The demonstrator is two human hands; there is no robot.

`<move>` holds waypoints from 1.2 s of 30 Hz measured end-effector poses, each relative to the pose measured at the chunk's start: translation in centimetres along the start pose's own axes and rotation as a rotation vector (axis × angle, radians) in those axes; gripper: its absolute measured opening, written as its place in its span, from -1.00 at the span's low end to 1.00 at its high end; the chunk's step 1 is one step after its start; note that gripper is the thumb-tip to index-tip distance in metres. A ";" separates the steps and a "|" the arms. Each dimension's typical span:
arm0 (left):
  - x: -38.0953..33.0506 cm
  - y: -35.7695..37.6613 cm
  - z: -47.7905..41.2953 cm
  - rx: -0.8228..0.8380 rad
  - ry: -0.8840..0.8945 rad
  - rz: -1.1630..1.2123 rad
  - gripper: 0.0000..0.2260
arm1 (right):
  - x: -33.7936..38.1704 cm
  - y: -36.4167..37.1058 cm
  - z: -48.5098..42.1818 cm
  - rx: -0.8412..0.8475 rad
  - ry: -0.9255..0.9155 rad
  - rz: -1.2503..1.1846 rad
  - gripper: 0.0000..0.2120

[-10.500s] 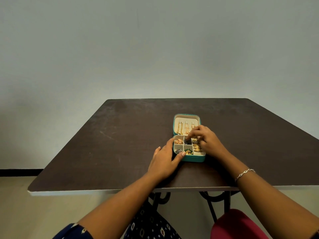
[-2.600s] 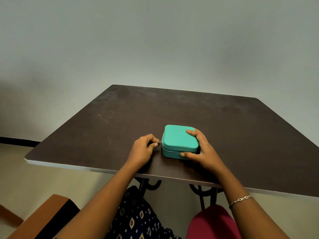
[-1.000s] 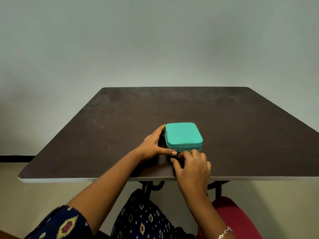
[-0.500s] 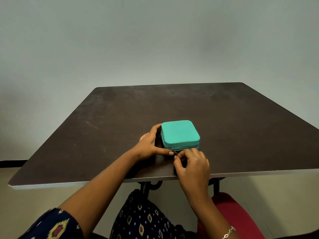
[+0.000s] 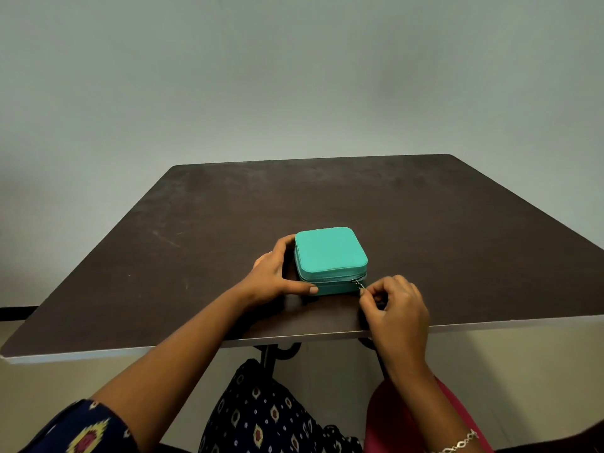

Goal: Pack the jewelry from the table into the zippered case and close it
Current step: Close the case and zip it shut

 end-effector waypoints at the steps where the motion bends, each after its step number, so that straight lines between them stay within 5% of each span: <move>1: 0.0 0.0 0.0 0.001 0.001 0.007 -0.06 | -0.2 -0.2 -0.1 -0.001 0.005 0.001 -0.79; 20: 0.2 0.0 0.0 0.001 0.030 0.049 -0.09 | -1.4 -0.8 -3.0 0.056 0.061 0.088 -0.83; 36: 0.5 -0.2 0.0 0.019 0.004 -0.039 -0.10 | -1.5 1.5 -9.8 0.297 -0.057 0.134 -0.87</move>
Point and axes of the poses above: each hand's wrist, its own z-axis away from the middle knuckle, its own y-axis out of the palm, x = y × z, the point moved 2 cm from there along -z, towards the middle knuckle, and after that the axes turned 12 degrees about z, right-handed, at the moved point
